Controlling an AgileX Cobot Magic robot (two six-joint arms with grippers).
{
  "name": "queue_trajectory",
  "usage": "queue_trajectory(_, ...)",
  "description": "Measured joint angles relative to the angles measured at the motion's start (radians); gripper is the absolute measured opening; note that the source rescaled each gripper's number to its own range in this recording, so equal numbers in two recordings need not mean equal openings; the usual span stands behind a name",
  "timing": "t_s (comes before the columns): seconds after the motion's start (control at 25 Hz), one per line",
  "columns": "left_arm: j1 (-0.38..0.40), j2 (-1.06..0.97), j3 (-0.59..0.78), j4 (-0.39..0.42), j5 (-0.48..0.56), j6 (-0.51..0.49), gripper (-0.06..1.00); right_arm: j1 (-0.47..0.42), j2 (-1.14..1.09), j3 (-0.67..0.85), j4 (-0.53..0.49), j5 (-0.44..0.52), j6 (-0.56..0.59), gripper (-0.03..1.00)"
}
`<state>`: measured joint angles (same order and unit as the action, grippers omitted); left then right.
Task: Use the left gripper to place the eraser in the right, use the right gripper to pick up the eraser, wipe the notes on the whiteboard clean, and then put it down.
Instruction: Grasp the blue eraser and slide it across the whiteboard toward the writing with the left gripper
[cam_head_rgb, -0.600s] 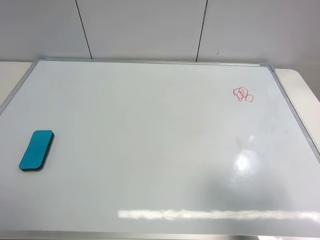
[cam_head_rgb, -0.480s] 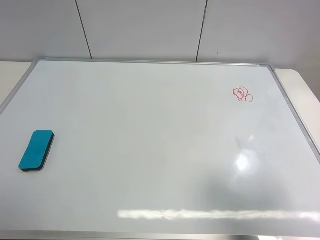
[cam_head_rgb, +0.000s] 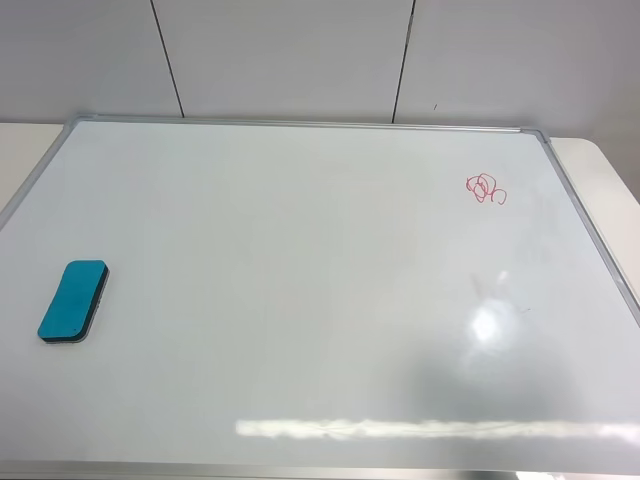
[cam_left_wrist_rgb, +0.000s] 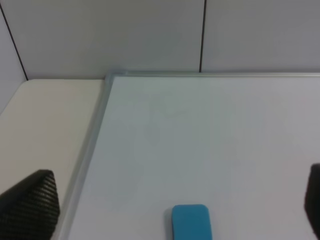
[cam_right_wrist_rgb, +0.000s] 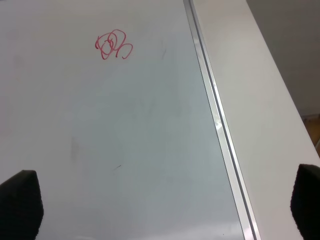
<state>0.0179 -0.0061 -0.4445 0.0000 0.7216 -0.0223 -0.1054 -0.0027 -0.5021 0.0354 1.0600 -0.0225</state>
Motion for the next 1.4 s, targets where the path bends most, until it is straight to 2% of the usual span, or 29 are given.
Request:
queue_trajectory(0.08, 0.0, 0.014, 0.0, 0.0, -0.01, -0.008, 1.0, 0.0, 0.0, 0.0, 0.0, 0.0, 0.0, 1.0)
queue_trajectory(0.32, 0.0, 0.361, -0.103, 0.0, -0.014, -0.018, 1.0, 0.0, 0.0, 0.0, 0.0, 0.0, 0.0, 1.0)
queue_trajectory(0.36, 0.0, 0.361, -0.103, 0.0, -0.014, -0.018, 1.0, 0.0, 0.0, 0.0, 0.0, 0.0, 0.0, 1.0)
queue_trajectory(0.56, 0.0, 0.711, -0.19, 0.0, 0.018, -0.018, 0.98, 0.0, 0.0, 0.0, 0.0, 0.0, 0.0, 1.0)
queue_trajectory(0.64, 0.0, 0.837, -0.212, 0.0, 0.029, -0.018, 0.87, 0.0, 0.0, 0.0, 0.0, 0.0, 0.0, 1.0)
queue_trajectory(0.68, 0.0, 0.954, -0.225, -0.009, 0.032, -0.023, 0.62, 0.0, 0.0, 0.0, 0.0, 0.0, 0.0, 1.0)
queue_trajectory(0.76, 0.0, 1.061, -0.237, -0.044, 0.041, -0.03, 0.24, 0.0, 0.0, 0.0, 0.0, 0.0, 0.0, 1.0)
queue_trajectory(0.84, -0.003, 1.137, -0.241, -0.081, 0.049, -0.031, 0.08, 0.0, 0.0, 0.0, 0.0, 0.0, 0.0, 1.0)
queue_trajectory(0.96, -0.029, 1.22, -0.243, -0.103, 0.041, -0.032, 0.01, 0.0, 0.0, 0.0, 0.0, 0.0, 0.0, 1.0)
queue_trajectory(1.16, -0.071, 1.333, -0.243, -0.115, -0.047, -0.034, 0.0, 0.0, 0.0, 0.0, 0.0, 0.0, 0.0, 1.0)
queue_trajectory(1.4, -0.072, 1.502, -0.244, -0.113, -0.069, -0.034, 0.0, 0.0, 0.0, 0.0, 0.0, 0.0, 0.0, 1.0)
